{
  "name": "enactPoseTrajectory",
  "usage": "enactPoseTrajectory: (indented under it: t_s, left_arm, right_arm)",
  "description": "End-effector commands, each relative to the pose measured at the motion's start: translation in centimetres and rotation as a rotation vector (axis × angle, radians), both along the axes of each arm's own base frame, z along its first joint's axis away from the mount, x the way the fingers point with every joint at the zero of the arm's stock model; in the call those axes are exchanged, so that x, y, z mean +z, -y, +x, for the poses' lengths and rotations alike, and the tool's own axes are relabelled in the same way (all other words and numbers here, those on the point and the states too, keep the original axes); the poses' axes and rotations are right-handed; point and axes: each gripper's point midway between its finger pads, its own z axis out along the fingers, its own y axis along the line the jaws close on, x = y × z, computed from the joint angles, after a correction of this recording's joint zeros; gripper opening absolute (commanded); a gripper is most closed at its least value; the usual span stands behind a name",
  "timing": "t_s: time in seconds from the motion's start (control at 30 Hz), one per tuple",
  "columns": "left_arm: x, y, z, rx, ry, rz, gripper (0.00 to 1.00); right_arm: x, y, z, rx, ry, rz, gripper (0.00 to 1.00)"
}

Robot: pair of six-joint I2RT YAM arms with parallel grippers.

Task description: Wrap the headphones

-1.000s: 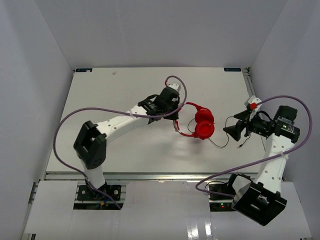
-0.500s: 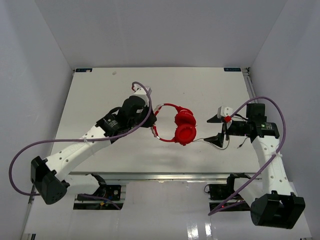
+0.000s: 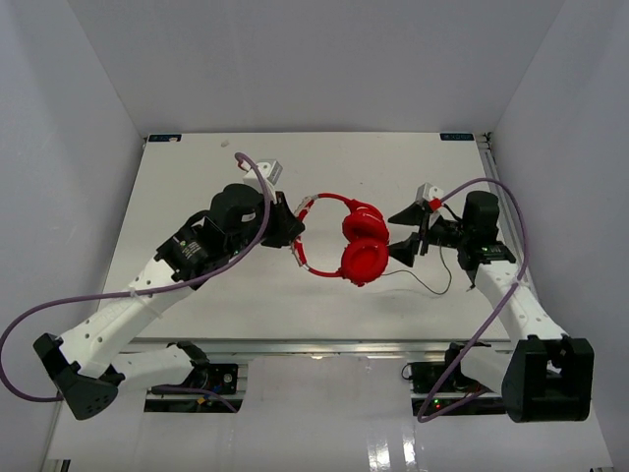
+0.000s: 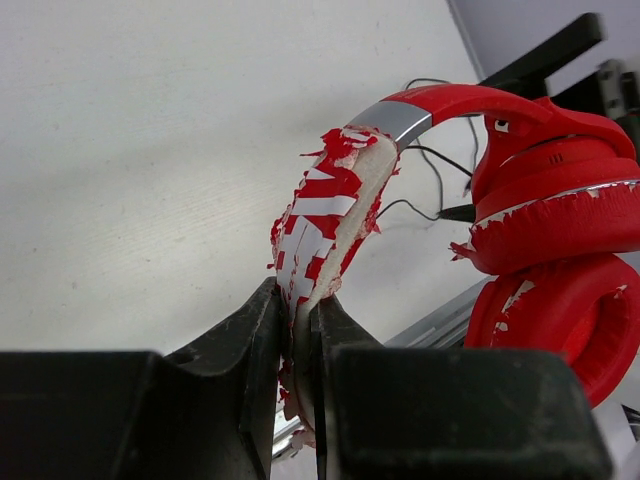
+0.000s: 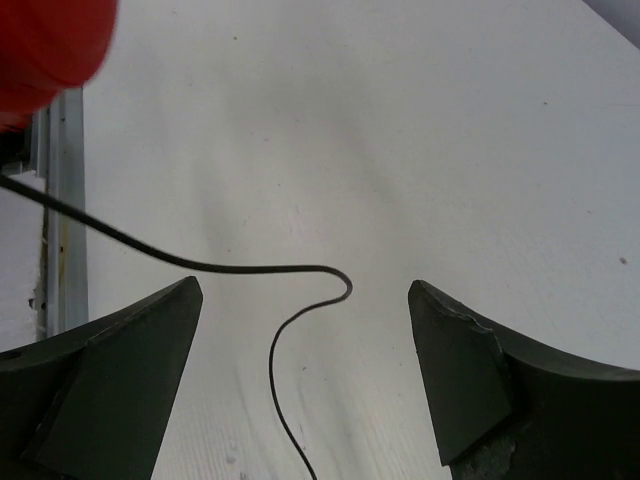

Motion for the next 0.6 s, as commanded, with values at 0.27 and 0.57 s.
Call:
enactPoseTrajectory:
  t_s: [0.27, 0.57]
  left_arm:
    - [13.7, 0.7, -0.9, -0.012, 0.146, -0.329, 0.00]
    - [18.3, -1.4, -0.2, 0.104, 0.227, -0.436, 0.00]
  right_arm:
    - [-0.7, -5.5, -0.1, 0.217, -0.142, 0.123, 0.92]
    - [-1.9, -5.6, -4.1, 0.333, -0.179, 0.111, 0.96]
